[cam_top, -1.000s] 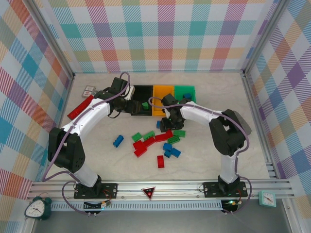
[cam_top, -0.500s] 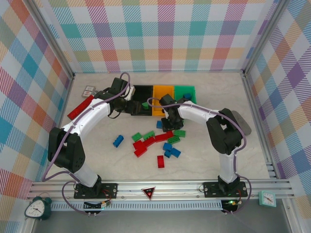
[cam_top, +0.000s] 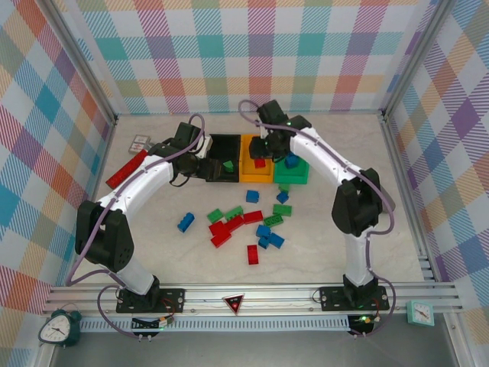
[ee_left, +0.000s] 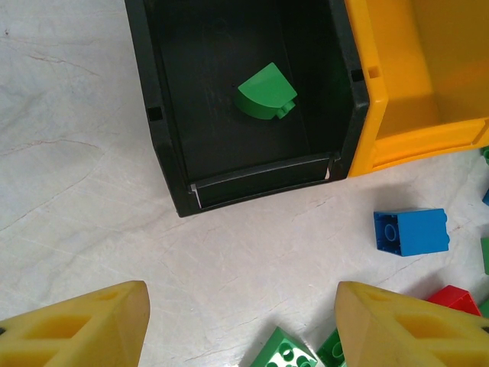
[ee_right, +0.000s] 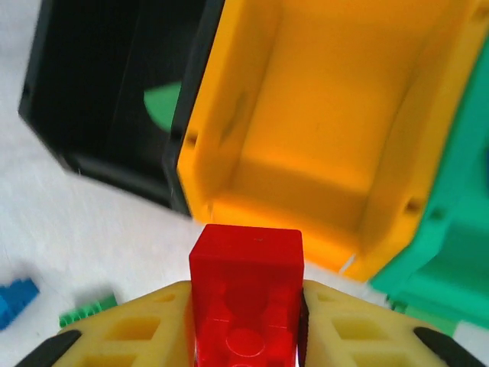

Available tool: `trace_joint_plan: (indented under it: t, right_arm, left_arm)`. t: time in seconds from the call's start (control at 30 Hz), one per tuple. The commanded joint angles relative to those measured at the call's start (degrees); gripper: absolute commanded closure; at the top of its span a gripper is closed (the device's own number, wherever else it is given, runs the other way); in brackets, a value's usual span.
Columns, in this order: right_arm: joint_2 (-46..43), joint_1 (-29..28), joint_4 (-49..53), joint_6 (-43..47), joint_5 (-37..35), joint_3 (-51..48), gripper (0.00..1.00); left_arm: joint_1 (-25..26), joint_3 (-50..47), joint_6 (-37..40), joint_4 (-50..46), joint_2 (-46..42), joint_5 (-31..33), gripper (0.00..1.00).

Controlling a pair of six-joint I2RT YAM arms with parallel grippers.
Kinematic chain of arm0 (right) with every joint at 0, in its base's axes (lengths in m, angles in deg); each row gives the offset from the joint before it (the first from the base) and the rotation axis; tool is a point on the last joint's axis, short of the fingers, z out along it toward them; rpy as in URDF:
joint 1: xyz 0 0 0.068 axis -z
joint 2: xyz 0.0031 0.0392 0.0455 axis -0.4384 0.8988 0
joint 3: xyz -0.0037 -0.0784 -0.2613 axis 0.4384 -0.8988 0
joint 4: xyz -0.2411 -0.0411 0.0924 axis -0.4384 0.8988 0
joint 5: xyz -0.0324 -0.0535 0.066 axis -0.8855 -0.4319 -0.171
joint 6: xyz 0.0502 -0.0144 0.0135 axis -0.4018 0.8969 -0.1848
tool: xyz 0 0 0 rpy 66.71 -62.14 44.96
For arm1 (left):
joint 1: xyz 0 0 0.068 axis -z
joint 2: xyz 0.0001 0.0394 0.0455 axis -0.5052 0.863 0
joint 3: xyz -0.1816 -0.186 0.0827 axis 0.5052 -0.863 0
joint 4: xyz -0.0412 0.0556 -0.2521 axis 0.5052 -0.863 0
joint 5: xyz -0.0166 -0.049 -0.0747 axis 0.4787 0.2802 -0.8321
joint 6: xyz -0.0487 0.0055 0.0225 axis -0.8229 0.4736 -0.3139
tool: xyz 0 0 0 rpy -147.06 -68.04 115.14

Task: Sort the legos into containers by color
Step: Place the lego in the container, then pick up the lego from the bottom-center of the table.

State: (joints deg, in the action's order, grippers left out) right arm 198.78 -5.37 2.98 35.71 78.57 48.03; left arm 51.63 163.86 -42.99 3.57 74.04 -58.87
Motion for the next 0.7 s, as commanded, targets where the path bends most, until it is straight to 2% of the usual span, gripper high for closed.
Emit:
trace_joint_plan:
  t: [0.0,0.07,0.13,0.4,0.67]
  right_arm:
    - [5.0,1.1,4.0,0.7,2.9,6.2,0.52]
    - [6.2,0.8,6.1,1.1,4.7,8.4,0.49]
    - [4.8,0.3,5.1,1.2,5.0,5.9,0.49]
    - [-10.7,-6.2,0.1,0.1,7.5,-17.6,0.49]
    - [-23.0,-16.0,-1.9,-8.4,6.2,-37.5,0.49]
  left_arm:
    - [0.5,-0.5,1.0,0.5,-0.7,0.4,0.35]
    - [0.5,-0.7,1.0,0.6,-1.0,0.3,0.35]
    - [0.5,-0.8,1.0,0.8,-1.1,0.0,0.35]
    - [0.5,-0.4,0.7,0.8,-0.2,-1.2,0.35]
    - [0.5,-0.5,0.5,0.8,-0.5,-1.2,0.35]
